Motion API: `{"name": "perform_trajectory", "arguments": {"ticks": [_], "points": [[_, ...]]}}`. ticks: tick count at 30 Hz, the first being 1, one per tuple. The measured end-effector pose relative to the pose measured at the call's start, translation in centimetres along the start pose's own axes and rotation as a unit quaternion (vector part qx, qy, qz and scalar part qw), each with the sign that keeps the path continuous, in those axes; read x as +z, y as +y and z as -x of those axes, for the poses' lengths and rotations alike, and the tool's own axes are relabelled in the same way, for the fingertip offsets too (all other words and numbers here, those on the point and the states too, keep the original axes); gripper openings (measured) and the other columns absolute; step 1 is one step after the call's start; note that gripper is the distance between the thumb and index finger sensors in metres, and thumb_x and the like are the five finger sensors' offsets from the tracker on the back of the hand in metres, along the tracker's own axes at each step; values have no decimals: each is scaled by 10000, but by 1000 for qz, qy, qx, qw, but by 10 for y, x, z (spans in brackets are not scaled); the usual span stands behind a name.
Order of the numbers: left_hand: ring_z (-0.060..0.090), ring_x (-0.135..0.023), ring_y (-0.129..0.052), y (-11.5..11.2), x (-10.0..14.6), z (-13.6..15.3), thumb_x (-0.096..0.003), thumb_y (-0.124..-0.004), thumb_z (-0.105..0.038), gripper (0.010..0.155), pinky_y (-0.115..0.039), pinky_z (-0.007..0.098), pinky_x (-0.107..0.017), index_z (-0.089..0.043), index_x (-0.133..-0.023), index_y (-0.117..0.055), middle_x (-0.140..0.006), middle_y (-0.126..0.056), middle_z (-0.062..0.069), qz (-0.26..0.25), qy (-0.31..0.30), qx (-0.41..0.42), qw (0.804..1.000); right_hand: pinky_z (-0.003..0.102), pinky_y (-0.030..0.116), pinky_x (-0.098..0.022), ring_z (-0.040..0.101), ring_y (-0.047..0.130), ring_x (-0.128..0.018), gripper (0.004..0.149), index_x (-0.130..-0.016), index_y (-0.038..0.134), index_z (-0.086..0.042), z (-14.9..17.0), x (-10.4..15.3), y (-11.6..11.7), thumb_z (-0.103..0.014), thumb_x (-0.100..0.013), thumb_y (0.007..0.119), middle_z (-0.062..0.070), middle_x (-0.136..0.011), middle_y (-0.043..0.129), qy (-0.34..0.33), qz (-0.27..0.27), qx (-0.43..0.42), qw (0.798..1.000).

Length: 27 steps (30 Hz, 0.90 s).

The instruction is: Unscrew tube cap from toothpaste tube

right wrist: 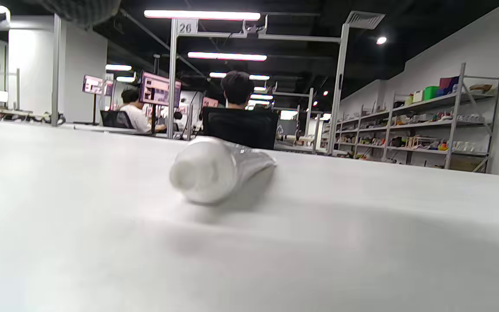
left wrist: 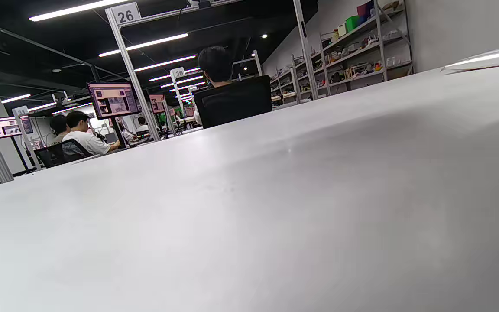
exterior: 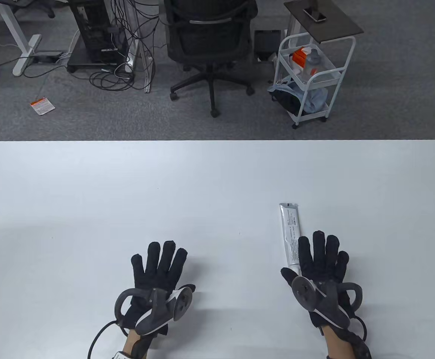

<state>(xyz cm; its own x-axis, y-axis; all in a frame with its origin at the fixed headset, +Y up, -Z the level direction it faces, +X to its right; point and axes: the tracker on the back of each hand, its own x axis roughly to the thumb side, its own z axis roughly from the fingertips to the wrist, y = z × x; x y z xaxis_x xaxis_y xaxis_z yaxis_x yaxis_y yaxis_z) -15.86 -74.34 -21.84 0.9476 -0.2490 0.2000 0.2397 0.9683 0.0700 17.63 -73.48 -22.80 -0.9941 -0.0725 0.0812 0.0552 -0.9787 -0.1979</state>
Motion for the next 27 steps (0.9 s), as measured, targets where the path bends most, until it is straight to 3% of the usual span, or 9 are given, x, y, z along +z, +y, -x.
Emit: {"name": "perform_trajectory", "arguments": {"ticks": [27], "points": [[458,-1186,-275,-2,1,-2,-478,-467,-712,873,-349,751,-787,-304,-1160,-106,-1287,-177,101,5,-10,1,1000,770,187,-697,549,-71,-981,878,-1099,82,-117,-12,-1,7,-579,-520,552,253,-1113,-66,-39,-52,-20,998]]}}
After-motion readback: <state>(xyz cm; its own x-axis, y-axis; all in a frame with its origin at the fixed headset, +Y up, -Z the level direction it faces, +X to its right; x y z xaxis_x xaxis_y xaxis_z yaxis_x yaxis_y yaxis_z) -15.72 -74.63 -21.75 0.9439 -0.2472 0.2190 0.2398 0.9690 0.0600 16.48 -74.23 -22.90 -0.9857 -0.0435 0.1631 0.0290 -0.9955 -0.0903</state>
